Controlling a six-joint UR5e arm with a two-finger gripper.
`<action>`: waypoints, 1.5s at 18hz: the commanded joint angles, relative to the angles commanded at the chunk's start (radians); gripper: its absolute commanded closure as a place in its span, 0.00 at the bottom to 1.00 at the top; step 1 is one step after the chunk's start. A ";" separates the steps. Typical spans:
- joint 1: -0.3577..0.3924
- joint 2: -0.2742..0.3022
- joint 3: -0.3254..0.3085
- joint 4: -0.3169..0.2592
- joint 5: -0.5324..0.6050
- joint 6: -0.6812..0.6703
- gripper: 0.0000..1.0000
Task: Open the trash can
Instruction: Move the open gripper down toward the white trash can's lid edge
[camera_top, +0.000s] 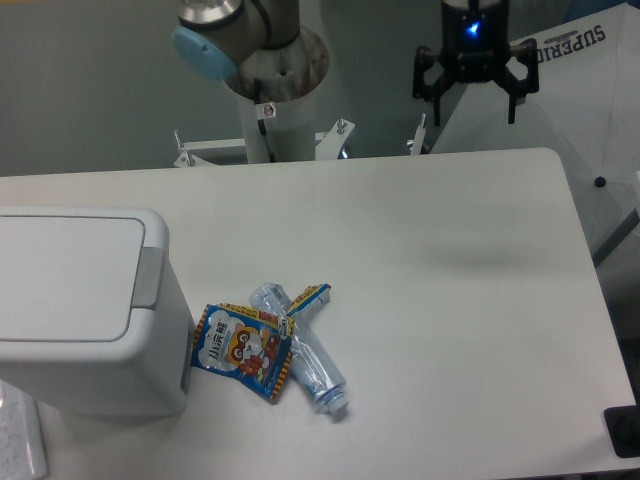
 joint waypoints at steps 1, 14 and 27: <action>-0.002 0.000 0.002 0.000 0.000 0.000 0.00; -0.035 -0.041 0.069 0.005 -0.160 -0.268 0.00; -0.325 -0.090 0.100 0.035 -0.290 -0.703 0.00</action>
